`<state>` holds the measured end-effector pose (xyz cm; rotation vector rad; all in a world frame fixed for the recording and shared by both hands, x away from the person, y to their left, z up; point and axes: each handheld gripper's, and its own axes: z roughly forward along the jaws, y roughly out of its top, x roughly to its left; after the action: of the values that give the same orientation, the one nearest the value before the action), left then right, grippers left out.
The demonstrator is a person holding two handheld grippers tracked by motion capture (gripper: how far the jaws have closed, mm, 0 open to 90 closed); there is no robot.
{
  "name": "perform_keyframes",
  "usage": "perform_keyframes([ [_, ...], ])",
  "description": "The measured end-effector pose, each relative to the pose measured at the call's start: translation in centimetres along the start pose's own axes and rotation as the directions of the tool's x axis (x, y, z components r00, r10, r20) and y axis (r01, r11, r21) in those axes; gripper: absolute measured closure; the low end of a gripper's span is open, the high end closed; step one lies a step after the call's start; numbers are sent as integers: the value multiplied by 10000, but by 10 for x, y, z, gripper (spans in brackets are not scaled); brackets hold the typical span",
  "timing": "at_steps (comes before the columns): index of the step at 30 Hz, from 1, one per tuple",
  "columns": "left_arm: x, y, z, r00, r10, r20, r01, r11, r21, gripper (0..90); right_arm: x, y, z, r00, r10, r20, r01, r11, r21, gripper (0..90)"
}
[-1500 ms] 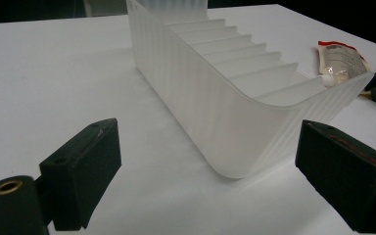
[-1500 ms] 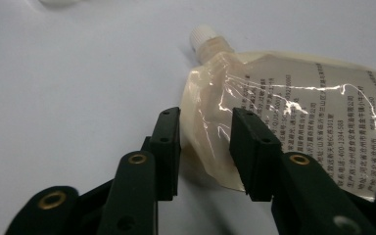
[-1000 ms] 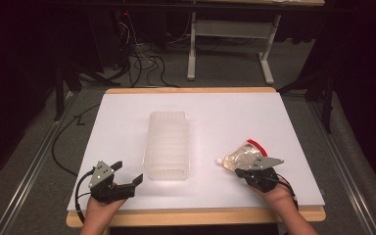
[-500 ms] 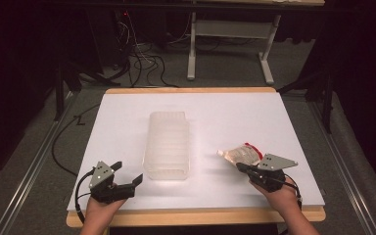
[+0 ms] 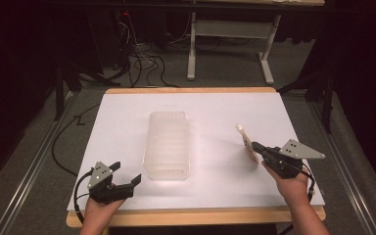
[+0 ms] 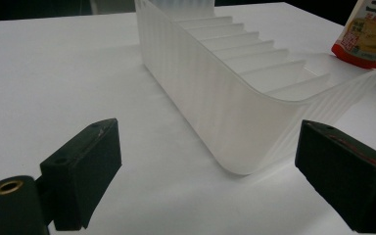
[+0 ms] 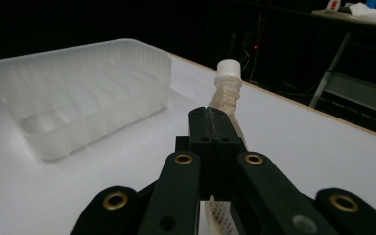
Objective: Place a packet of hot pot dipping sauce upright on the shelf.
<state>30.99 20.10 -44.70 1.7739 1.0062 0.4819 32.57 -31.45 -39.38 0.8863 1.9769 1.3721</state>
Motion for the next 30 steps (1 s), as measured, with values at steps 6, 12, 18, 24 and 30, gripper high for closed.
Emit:
perform_keyframes([
  [6,0,0,0,10000,2,8,-1,10000,-12,105,-6,5,-3,9996,259,68,-256,9985,-477,900],
  [12,0,0,0,10000,4,14,-4,10000,-34,105,2,8,1,9999,77,-129,-86,9973,-724,900],
  [18,0,1,0,10000,30,47,-30,10000,-53,105,1,-1,-6,9996,269,-87,-274,9978,-608,900],
  [24,-1,2,-1,10000,29,69,-29,10000,-93,105,4,-7,-15,9992,391,-93,-396,9971,-643,900],
  [30,-2,2,0,9999,57,111,-56,9999,-108,105,10,-10,-16,9982,521,-301,-539,9966,-631,827],
])
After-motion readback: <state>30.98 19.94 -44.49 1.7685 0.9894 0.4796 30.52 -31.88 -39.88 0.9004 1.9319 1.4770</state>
